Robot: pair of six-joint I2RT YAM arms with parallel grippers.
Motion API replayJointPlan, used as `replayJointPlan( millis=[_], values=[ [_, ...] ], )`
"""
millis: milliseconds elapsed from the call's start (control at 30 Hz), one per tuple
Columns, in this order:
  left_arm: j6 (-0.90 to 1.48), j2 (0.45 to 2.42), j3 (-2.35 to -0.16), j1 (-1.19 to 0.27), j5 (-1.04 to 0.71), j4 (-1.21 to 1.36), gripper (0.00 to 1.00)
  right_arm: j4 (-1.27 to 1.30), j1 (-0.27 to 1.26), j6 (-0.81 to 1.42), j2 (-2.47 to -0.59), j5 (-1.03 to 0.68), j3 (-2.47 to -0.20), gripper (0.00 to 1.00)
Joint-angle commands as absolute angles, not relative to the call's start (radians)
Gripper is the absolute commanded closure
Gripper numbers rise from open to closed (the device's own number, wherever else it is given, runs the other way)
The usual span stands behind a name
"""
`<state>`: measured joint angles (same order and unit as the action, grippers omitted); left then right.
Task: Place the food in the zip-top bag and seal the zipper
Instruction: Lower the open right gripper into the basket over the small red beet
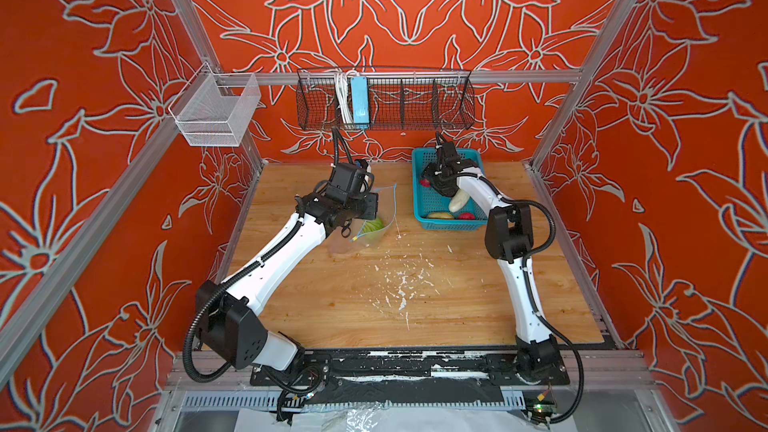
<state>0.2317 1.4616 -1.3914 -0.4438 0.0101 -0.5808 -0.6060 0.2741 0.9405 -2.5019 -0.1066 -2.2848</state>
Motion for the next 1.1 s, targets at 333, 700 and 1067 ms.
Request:
replayJointPlan(
  millis=[333, 700, 1067],
  values=[
    [0.217, 1.460, -1.403, -0.436, -0.031, -0.572, 1.00, -0.576, 0.267, 1.069, -2.590, -0.051, -2.398, 0.29],
    [0.236, 1.463, -1.413, -0.426, -0.020, -0.586, 1.00, -0.579, 0.267, 1.109, -2.642, -0.066, -2.446, 0.43],
    [0.288, 1.465, -1.416, -0.371, -0.041, -0.592, 1.00, -0.555, 0.266, 1.117, -2.637, -0.051, -2.431, 0.48]
  ],
)
